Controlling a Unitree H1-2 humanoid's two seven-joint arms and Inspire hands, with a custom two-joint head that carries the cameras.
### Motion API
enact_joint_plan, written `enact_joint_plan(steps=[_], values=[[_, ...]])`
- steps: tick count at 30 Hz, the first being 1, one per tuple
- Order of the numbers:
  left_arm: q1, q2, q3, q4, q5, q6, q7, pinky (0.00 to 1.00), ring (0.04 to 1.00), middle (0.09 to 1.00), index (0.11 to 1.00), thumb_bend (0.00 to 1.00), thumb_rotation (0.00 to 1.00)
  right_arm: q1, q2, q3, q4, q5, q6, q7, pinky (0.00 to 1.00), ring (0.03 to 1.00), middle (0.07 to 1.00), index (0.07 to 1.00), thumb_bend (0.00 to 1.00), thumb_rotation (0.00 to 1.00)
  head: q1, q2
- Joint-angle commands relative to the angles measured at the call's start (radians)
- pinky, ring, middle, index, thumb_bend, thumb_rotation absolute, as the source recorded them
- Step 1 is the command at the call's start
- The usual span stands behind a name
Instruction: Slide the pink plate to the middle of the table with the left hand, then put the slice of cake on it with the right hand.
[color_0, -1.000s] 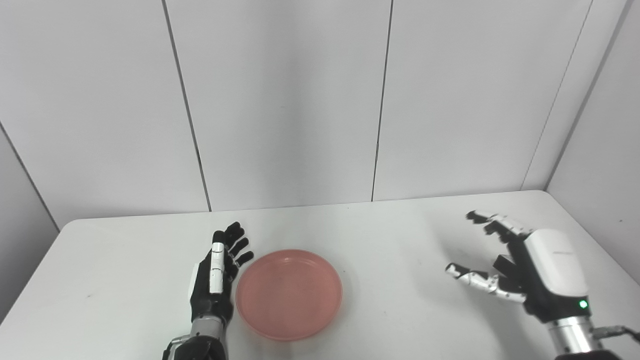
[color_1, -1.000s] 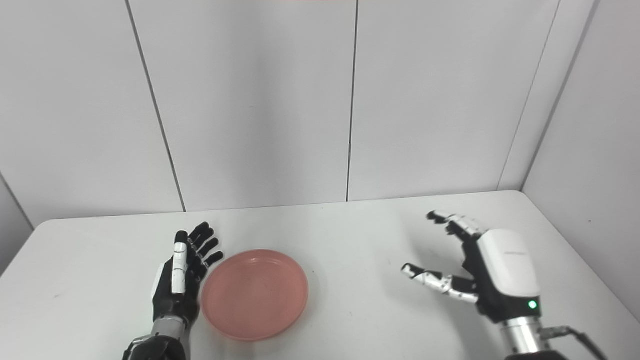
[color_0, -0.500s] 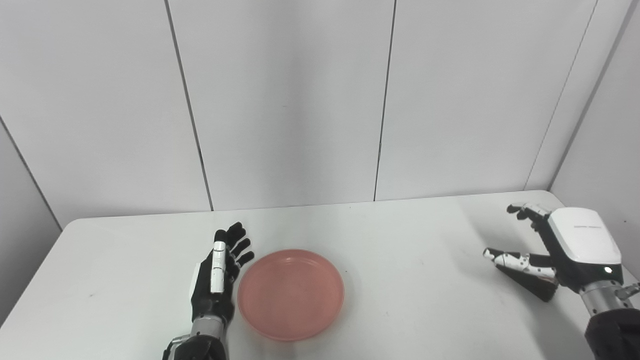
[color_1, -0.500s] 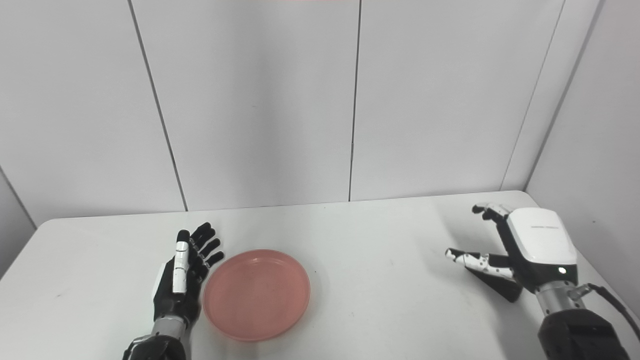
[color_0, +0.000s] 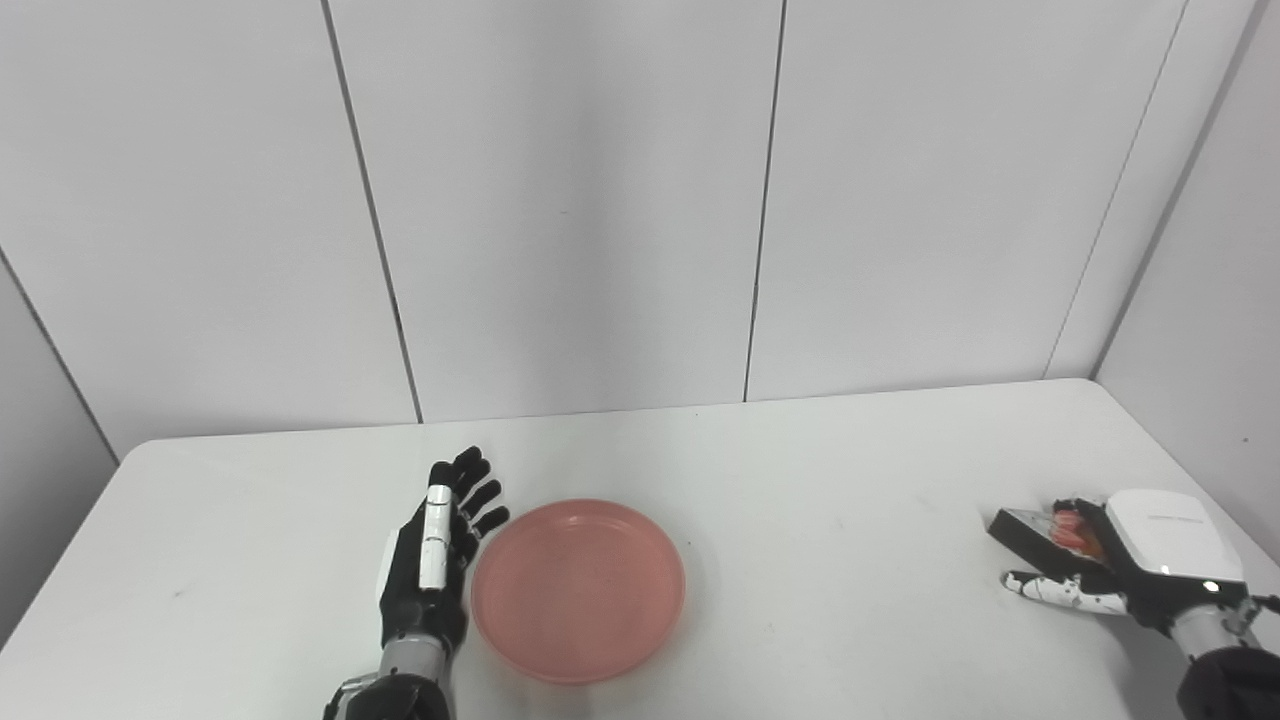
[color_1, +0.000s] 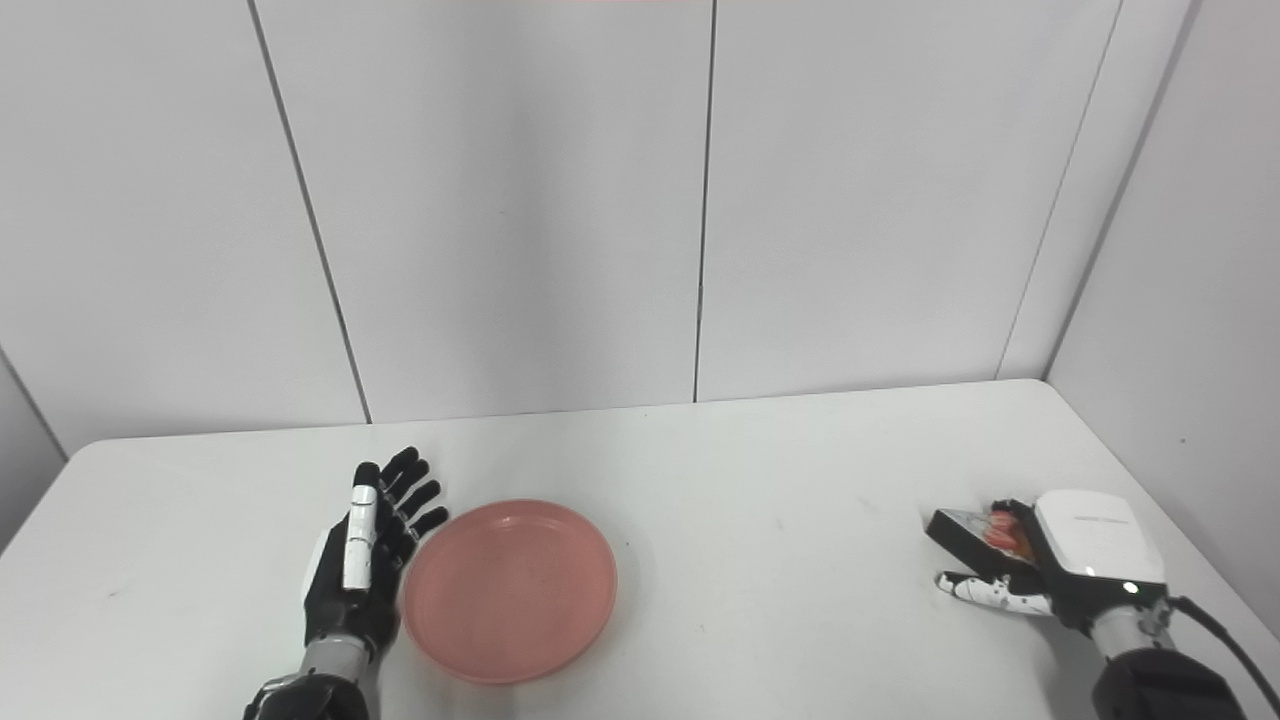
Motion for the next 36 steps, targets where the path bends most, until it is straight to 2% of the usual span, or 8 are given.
enact_joint_plan(steps=[1,11,12,14,16,20,30,36], values=[[0.005,0.007,-0.008,-0.018,0.010,0.017,0.002,0.78,0.854,0.874,0.815,0.73,0.91,-0.039,-0.025,0.009,0.029,0.013,0.025,-0.025,0.52,0.626,0.696,0.708,0.77,0.77,0.002,0.002],[0.008,0.011,-0.008,-0.037,0.004,0.040,0.000,0.78,0.860,0.879,0.824,0.72,0.91,-0.075,-0.036,0.077,0.184,0.063,0.014,-0.087,0.52,0.607,0.679,0.678,0.76,0.80,0.009,0.004],[0.008,0.012,-0.008,-0.039,0.005,0.044,0.000,0.77,0.857,0.874,0.822,0.73,0.91,-0.075,-0.037,0.083,0.189,0.069,0.014,-0.090,0.50,0.583,0.654,0.663,0.75,0.80,0.009,0.004],[0.009,0.012,-0.008,-0.044,0.005,0.050,-0.001,0.76,0.853,0.871,0.817,0.72,0.92,-0.076,-0.036,0.091,0.212,0.083,0.000,-0.112,0.34,0.412,0.480,0.506,0.72,0.81,0.009,0.005],[0.010,0.012,-0.008,-0.045,0.002,0.052,-0.003,0.76,0.851,0.869,0.816,0.73,0.91,-0.071,-0.038,0.097,0.219,0.102,-0.034,-0.147,0.25,0.312,0.372,0.402,0.68,0.82,0.010,0.006],[0.010,0.012,-0.007,-0.046,-0.004,0.057,-0.010,0.78,0.861,0.879,0.827,0.73,0.91,-0.065,-0.044,0.114,0.243,0.136,-0.108,-0.215,0.13,0.188,0.248,0.301,0.53,0.75,0.010,0.007],[0.013,0.008,-0.009,-0.042,-0.003,0.054,-0.010,0.77,0.853,0.877,0.819,0.74,0.90,-0.054,-0.056,0.143,0.224,0.198,-0.171,-0.254,0.08,0.121,0.175,0.215,0.48,0.75,0.016,0.011],[0.018,0.003,-0.013,-0.047,0.000,0.052,-0.008,0.77,0.848,0.867,0.814,0.74,0.90,-0.043,-0.060,0.128,0.136,0.252,-0.186,-0.227,0.09,0.140,0.199,0.239,0.48,0.61,0.024,0.013]])
